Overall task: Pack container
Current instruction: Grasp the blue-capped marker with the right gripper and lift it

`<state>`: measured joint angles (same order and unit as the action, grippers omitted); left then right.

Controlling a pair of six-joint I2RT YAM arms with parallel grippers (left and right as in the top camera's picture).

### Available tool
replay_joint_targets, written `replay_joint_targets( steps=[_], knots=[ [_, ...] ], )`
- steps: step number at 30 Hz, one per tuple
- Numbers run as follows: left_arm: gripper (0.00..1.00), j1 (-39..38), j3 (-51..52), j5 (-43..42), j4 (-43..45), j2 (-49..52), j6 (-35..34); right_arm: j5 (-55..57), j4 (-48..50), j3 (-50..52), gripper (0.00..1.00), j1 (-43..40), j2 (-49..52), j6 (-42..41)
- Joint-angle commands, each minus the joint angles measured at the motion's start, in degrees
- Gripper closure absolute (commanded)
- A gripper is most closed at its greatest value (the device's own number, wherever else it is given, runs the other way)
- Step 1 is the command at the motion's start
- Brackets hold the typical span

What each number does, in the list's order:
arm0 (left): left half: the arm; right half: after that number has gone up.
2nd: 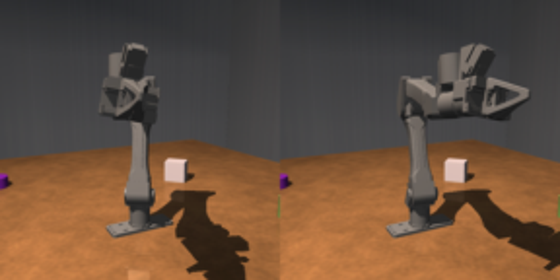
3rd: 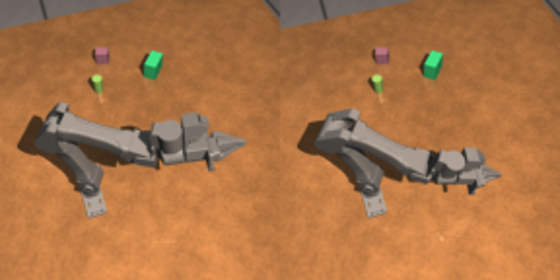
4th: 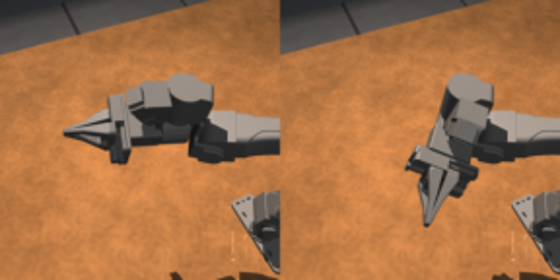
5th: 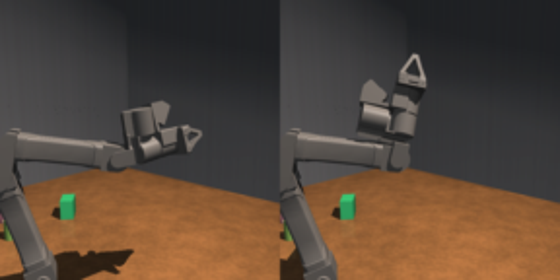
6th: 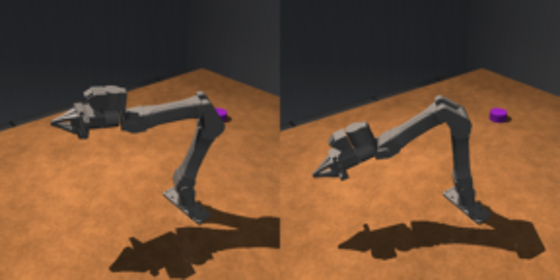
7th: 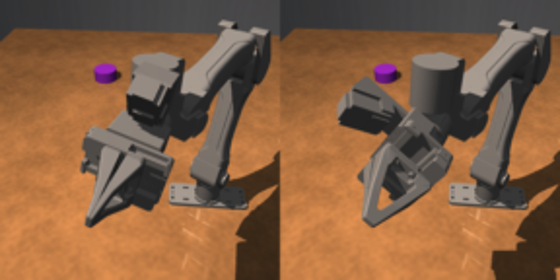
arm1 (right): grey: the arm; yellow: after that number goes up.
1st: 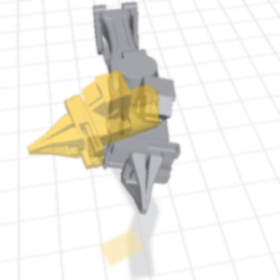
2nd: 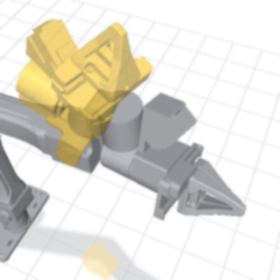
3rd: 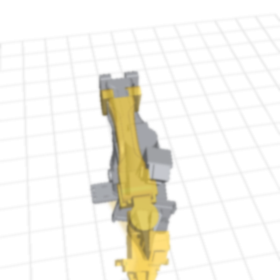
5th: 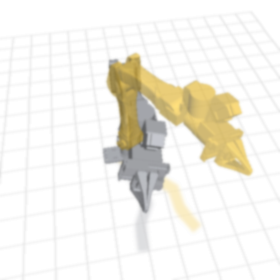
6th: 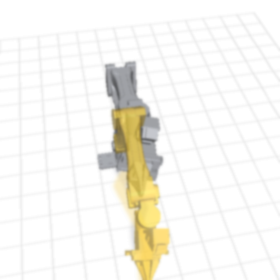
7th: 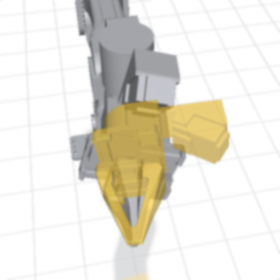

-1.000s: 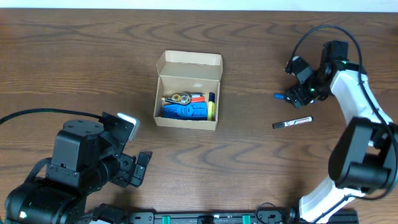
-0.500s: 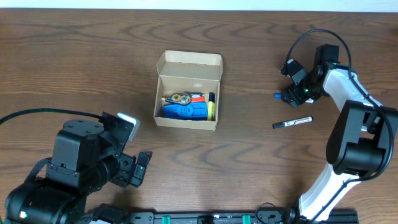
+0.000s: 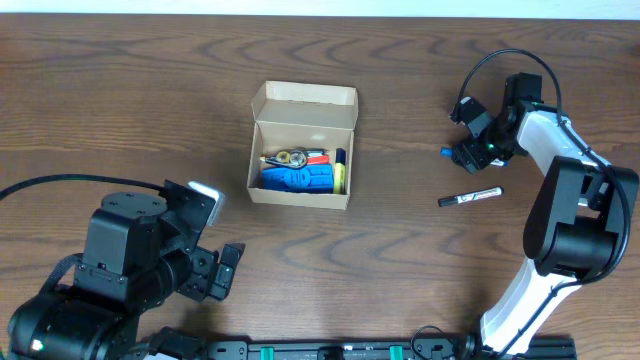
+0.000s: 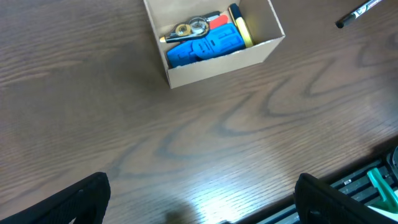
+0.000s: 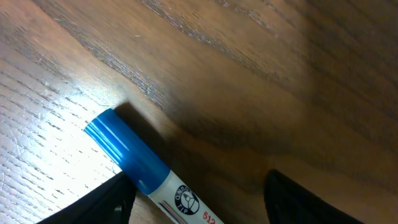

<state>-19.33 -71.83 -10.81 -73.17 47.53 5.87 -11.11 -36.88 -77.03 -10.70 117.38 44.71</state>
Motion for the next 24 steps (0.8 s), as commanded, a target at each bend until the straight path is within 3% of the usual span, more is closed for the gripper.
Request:
replay_joint_targets(
  steps=[1, 11, 20, 24],
  knots=[
    [0.05, 0.2, -0.81, -0.61, -0.15, 0.04, 0.35, 0.15, 0.52, 0.94, 0.35, -0.74, 1.07, 0.87],
    [0.05, 0.2, -0.81, -0.61, -0.15, 0.04, 0.35, 0.17, 0.94, 0.98, 0.42, -0.74, 3.32, 0.76],
    [0.05, 0.2, -0.81, -0.61, -0.15, 0.04, 0.35, 0.15, 1.44, 0.98, 0.67, -0.72, 3.87, -1.31],
    [0.05, 0.2, -0.81, -0.61, -0.15, 0.04, 0.35, 0.15, 1.57, 0.96, 0.74, -0.48, 3.87, -3.58]
  ],
)
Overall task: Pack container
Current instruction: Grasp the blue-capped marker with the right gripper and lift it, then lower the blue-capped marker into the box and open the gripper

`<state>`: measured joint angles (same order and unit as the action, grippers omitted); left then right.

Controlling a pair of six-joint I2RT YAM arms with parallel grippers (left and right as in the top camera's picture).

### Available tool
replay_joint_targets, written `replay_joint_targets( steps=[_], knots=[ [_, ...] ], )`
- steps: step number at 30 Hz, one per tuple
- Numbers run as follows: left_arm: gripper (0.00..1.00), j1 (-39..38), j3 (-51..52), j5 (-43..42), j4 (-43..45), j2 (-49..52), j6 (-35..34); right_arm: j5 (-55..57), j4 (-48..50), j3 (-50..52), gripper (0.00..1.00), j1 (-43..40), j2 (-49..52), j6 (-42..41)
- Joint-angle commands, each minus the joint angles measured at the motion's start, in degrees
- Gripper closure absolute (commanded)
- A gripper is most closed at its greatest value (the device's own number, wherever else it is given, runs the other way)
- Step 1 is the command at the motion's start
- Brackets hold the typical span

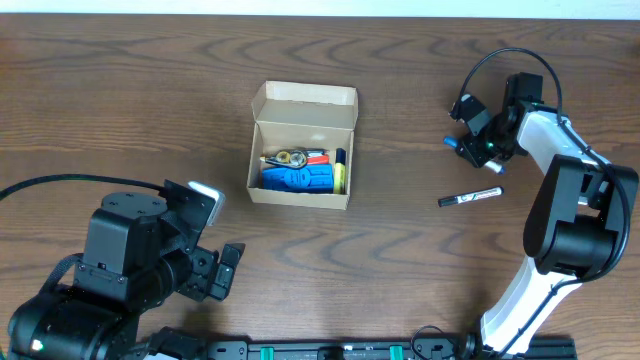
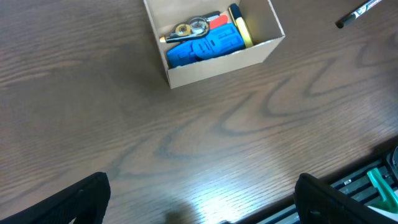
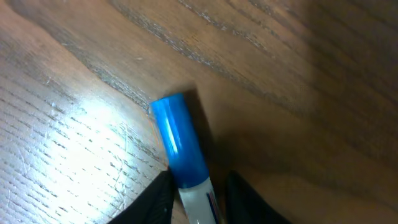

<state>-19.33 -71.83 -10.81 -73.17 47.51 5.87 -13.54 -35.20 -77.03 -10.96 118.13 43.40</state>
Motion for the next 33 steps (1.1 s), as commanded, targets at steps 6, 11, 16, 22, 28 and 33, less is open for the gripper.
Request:
replay_joint_targets(
  steps=[6, 11, 16, 22, 28, 33],
  knots=[
    [0.05, 0.2, -0.81, -0.61, -0.15, 0.07, 0.35, 2.58, -0.44, -0.26, 0.83, 1.44, 1.88, -9.53],
    [0.05, 0.2, -0.81, -0.61, -0.15, 0.07, 0.35, 2.51, -2.71, -5.09, 0.97, 4.94, -3.19, -15.8],
    [0.05, 0.2, -0.81, -0.61, -0.15, 0.07, 0.35, 2.36, -4.92, -11.58, 0.99, 12.22, -10.91, -16.81],
    [0.05, 0.2, -0.81, -0.61, -0.15, 0.07, 0.35, 2.36, -0.81, -13.44, 0.99, 24.65, -18.01, -16.74],
    [0.05, 0.2, -0.81, -0.61, -0.15, 0.07, 0.35, 2.29, -0.02, -12.94, 0.99, 35.69, -17.68, -8.26],
    [0.05, 0.2, -0.81, -0.61, -0.15, 0.07, 0.35, -1.79, -2.78, -12.04, 0.99, 42.27, -15.98, 4.31]
  ],
)
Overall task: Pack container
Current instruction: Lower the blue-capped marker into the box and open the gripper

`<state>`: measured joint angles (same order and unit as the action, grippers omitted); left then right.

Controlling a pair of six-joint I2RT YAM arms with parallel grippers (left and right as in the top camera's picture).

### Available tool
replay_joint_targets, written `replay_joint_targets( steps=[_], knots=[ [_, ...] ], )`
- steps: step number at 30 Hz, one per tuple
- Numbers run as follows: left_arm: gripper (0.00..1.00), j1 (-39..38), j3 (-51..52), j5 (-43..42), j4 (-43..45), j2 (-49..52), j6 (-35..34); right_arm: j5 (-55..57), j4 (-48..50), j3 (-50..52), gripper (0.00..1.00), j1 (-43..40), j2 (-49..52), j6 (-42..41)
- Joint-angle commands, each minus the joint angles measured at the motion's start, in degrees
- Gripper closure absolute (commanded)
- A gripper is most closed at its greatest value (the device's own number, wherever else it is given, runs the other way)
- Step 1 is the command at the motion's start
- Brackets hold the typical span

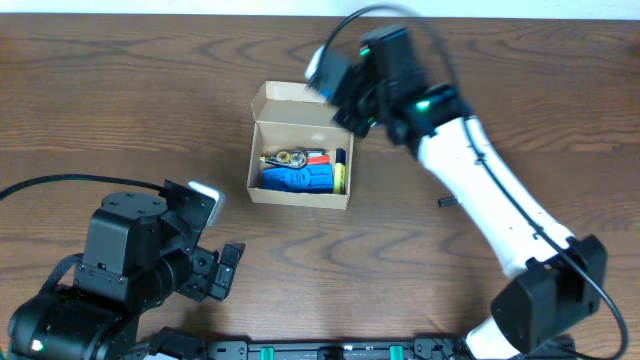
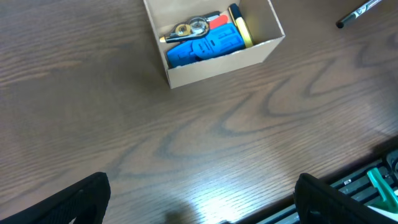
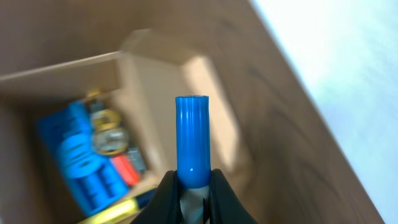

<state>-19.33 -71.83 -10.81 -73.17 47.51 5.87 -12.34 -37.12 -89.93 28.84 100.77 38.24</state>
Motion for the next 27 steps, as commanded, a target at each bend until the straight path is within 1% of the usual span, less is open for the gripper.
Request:
replay_joint_targets(
  steps=[1, 3, 8, 19, 20, 22, 24, 25, 27],
  knots=[
    [0.05, 0.2, -0.81, -0.61, -0.15, 0.07, 0.35, -3.39, -1.51, 0.85, 0.99, 3.74, 1.92, 11.76],
    [0.05, 0.2, -0.81, -0.61, -0.15, 0.07, 0.35, -3.41, -2.12, 0.85, 0.99, 5.79, 3.26, 14.23],
    [0.05, 0.2, -0.81, -0.61, -0.15, 0.07, 0.35, -3.37, -1.99, 0.85, 0.99, 8.76, 7.43, 14.78],
    [0.05, 0.2, -0.81, -0.61, -0.15, 0.07, 0.35, -3.37, 1.25, 0.85, 0.98, 10.54, 14.19, 14.71],
    [0.05, 0.2, -0.81, -0.61, -0.15, 0.07, 0.35, -3.37, 1.38, 0.85, 0.96, 10.56, 14.34, 14.49],
    [0.05, 0.2, -0.81, -0.61, -0.15, 0.07, 0.35, -3.41, 1.57, 0.85, 0.89, 10.6, 14.45, 14.47],
    [0.05, 0.2, -0.81, -0.61, -0.15, 0.07, 0.35, -3.37, 2.14, 0.85, 0.8, 10.71, 14.43, 13.86],
    [0.05, 0.2, -0.81, -0.61, -0.15, 0.07, 0.35, -3.37, 3.15, 0.85, 0.72, 10.86, 14.43, 12.13],
    [0.05, 0.2, -0.81, -0.61, -0.15, 0.07, 0.35, -3.34, 4.33, 0.83, 0.63, 11.02, 14.36, 9.75]
  ],
)
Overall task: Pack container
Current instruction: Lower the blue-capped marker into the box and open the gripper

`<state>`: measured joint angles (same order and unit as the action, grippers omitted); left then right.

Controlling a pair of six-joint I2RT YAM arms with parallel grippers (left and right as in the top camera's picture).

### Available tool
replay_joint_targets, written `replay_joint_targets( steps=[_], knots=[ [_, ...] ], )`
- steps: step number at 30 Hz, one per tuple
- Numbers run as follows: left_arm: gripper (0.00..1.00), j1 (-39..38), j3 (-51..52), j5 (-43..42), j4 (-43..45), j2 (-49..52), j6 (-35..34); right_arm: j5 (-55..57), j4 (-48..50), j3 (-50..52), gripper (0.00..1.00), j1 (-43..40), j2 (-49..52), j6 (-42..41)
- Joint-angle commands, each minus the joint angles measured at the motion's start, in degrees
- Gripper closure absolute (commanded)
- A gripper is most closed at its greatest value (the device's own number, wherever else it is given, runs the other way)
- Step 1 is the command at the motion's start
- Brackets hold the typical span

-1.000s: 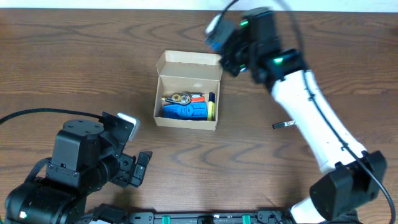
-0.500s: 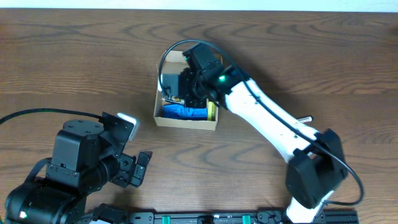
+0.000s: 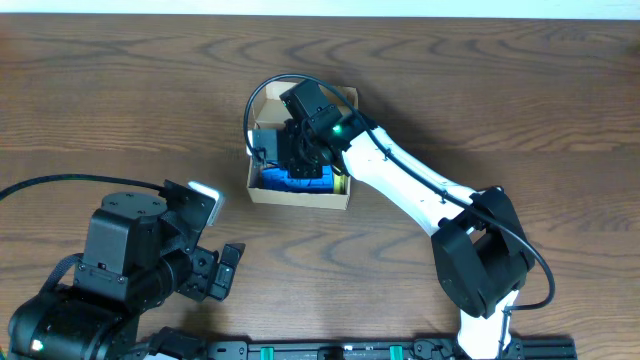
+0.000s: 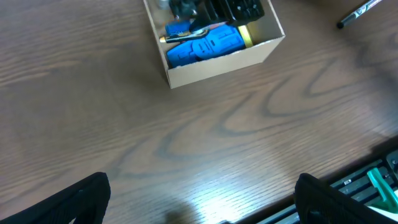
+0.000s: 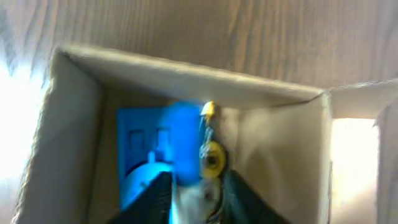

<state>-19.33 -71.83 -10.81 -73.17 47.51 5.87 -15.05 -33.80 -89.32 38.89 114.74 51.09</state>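
Note:
The cardboard box (image 3: 262, 178) stands open at mid-table, holding a blue toy (image 5: 144, 140), a yellow-ringed item (image 5: 212, 159) and other small things. My right gripper (image 3: 300, 148) reaches down inside it. A blue-capped marker (image 5: 185, 144) stands between its fingers (image 5: 159, 198), which are parted wider than the marker, with a gap on the right side. A black marker (image 4: 359, 12) lies on the table right of the box. My left gripper (image 4: 202, 202) is open over bare wood near the front edge, well short of the box (image 4: 211, 65).
The box's lid flap (image 3: 303, 95) stands open on the far side. The right arm (image 3: 400, 185) stretches across the table from the box to its base at the front right. The table's front edge and rail (image 4: 367, 180) lie just beyond the left gripper.
My right gripper was above the box's far side, shut on the blue marker. Now it is down inside the box with its fingers parted around the marker. The left arm is unchanged.
My right gripper stood open around the blue marker lying at the table's right. Then the fingers had closed in on it. Then it held the marker above the box, and now it is inside the box with the fingers parted. The left arm stayed still.

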Motion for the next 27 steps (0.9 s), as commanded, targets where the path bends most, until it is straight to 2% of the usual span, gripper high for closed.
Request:
replay_joint_targets(
  steps=[1, 4, 10, 12, 17, 20, 22, 27],
  knots=[
    [0.05, 0.2, -0.81, -0.61, -0.15, 0.07, 0.35, -0.61, 1.51, 0.17, 0.6, 0.94, 0.31, -4.52],
    [0.05, 0.2, -0.81, -0.61, -0.15, 0.07, 0.35, -0.31, 1.99, 0.07, 0.51, 0.92, -0.59, -8.39],
    [0.05, 0.2, -0.81, -0.61, -0.15, 0.07, 0.35, 9.86, 0.44, 0.07, 0.5, 0.94, -6.78, -17.35],
    [0.05, 0.2, -0.81, -0.61, -0.15, 0.07, 0.35, 12.57, -1.16, 0.07, 0.48, 0.85, -10.38, -18.01],
    [0.05, 0.2, -0.81, -0.61, -0.15, 0.07, 0.35, 15.74, -7.02, 0.07, 0.35, -0.9, -20.46, -15.41],
    [0.05, 0.2, -0.81, -0.61, -0.15, 0.07, 0.35, 15.74, -12.83, 0.07, 0.35, -4.26, -25.55, -10.93],
    [0.05, 0.2, -0.81, -0.61, -0.15, 0.07, 0.35, 15.65, -16.11, 0.07, 0.35, -7.28, -27.8, -11.04],
    [0.05, 0.2, -0.81, -0.61, -0.15, 0.07, 0.35, 15.65, -23.3, 0.07, 0.35, -15.91, -31.41, -19.87]
  ],
)
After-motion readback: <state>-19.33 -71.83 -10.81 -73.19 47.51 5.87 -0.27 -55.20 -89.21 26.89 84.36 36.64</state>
